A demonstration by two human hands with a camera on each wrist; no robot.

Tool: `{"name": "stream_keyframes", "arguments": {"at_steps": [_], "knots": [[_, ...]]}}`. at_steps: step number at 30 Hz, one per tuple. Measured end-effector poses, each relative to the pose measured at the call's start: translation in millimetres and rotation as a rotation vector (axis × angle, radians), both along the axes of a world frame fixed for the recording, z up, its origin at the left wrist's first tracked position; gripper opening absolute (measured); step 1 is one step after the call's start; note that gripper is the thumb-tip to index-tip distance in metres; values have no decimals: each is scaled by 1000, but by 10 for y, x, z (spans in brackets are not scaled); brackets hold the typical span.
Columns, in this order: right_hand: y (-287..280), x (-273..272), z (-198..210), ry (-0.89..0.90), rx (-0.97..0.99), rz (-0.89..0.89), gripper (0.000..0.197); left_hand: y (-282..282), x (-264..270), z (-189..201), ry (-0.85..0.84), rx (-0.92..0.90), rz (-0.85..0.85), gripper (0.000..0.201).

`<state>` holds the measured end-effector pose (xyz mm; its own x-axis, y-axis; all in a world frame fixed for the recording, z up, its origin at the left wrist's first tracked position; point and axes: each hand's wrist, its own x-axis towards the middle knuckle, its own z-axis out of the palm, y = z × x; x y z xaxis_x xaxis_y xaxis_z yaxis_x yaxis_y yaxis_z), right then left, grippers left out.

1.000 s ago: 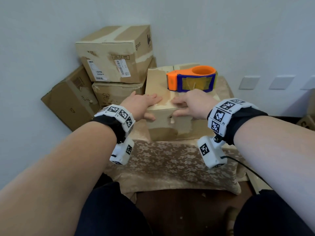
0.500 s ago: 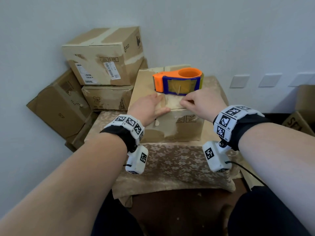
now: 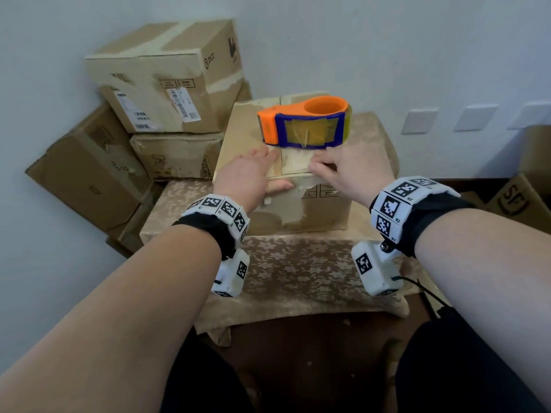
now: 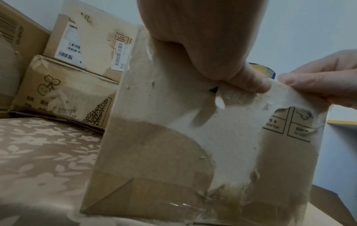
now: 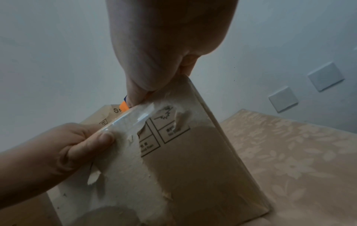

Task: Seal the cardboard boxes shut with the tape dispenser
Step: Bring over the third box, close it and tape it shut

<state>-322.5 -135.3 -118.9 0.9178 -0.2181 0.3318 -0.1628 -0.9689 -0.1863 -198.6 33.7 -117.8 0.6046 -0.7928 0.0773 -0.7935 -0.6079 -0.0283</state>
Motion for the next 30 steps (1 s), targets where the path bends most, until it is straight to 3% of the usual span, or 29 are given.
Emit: {"name": "stream_keyframes", "arguments": {"at_steps": [10,18,23,30], "knots": [[-1,-33,65,118,100,44,45,5,-31,47,24,35,-6,85],[49,35,119,147,1,14,61,97,38,173,91,112,-30,72],[63,50,116,145,-37,0,55,151,116,256,135,204,-29,77],[77,60,147,175,-18,15,56,426,370,379,110,372,172,91]]}}
